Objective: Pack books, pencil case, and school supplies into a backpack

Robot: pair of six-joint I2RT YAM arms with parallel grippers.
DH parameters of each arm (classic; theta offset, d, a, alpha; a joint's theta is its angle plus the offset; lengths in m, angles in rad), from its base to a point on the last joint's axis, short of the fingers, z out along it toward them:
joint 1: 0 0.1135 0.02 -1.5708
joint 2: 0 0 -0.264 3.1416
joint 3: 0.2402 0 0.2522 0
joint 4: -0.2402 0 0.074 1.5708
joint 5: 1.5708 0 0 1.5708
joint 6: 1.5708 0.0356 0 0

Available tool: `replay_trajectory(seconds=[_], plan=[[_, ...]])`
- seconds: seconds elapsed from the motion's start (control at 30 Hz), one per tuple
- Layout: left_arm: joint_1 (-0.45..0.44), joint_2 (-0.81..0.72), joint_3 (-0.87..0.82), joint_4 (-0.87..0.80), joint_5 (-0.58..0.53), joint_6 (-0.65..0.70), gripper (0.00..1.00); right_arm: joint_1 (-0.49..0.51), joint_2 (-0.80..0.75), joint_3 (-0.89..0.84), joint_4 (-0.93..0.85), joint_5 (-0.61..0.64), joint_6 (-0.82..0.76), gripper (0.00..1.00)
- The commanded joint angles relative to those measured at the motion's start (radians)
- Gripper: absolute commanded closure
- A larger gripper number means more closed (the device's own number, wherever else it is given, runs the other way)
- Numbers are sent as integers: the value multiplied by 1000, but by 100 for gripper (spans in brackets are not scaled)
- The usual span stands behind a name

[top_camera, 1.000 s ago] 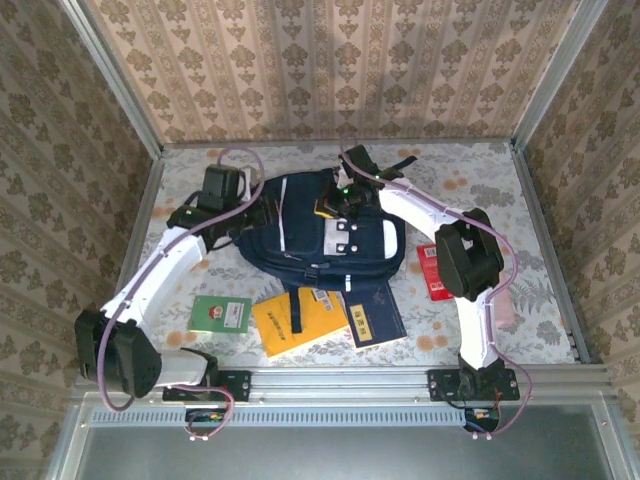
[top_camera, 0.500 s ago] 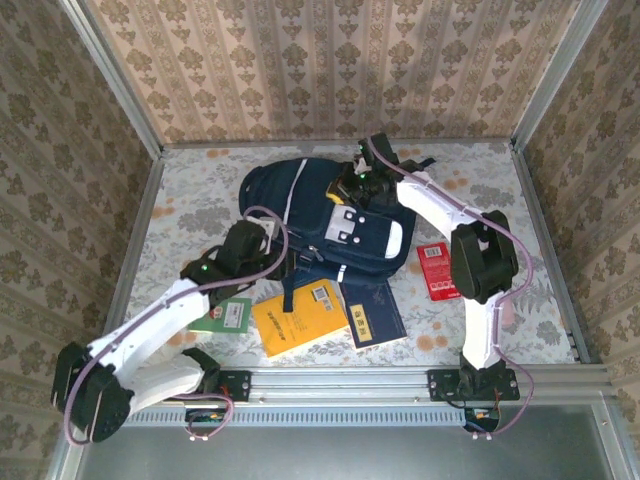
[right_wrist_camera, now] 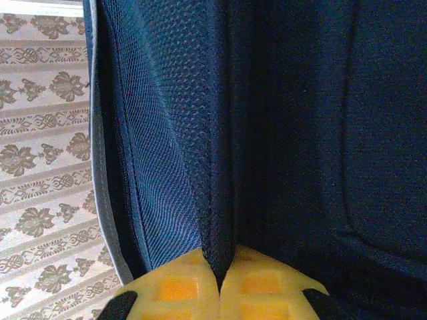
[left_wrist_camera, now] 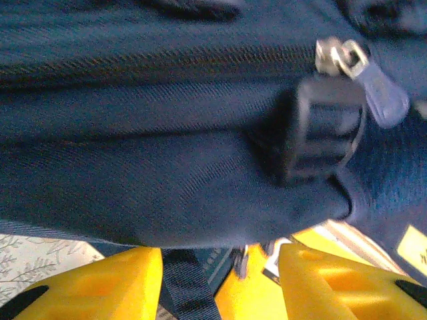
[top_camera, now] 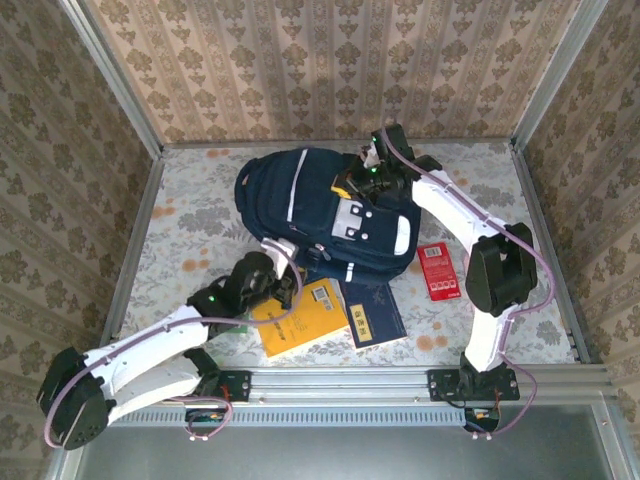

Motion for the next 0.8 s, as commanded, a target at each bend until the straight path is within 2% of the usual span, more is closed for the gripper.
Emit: replay_trajectory(seconds=[0.0, 0.53, 0.67, 0.77], plan=[[-27, -29, -26, 90, -94, 73, 52, -10, -105, 1, 113, -90, 20, 100], [-30, -214, -236, 199, -55, 52, 69, -25, -134, -51, 162, -102, 43, 100], [-30, -212, -259, 237, -45, 69, 68, -26, -136, -56, 170, -105, 44, 100], [-30, -192, -263, 257, -46, 70, 63, -25, -134, -53, 173, -108, 47, 100]])
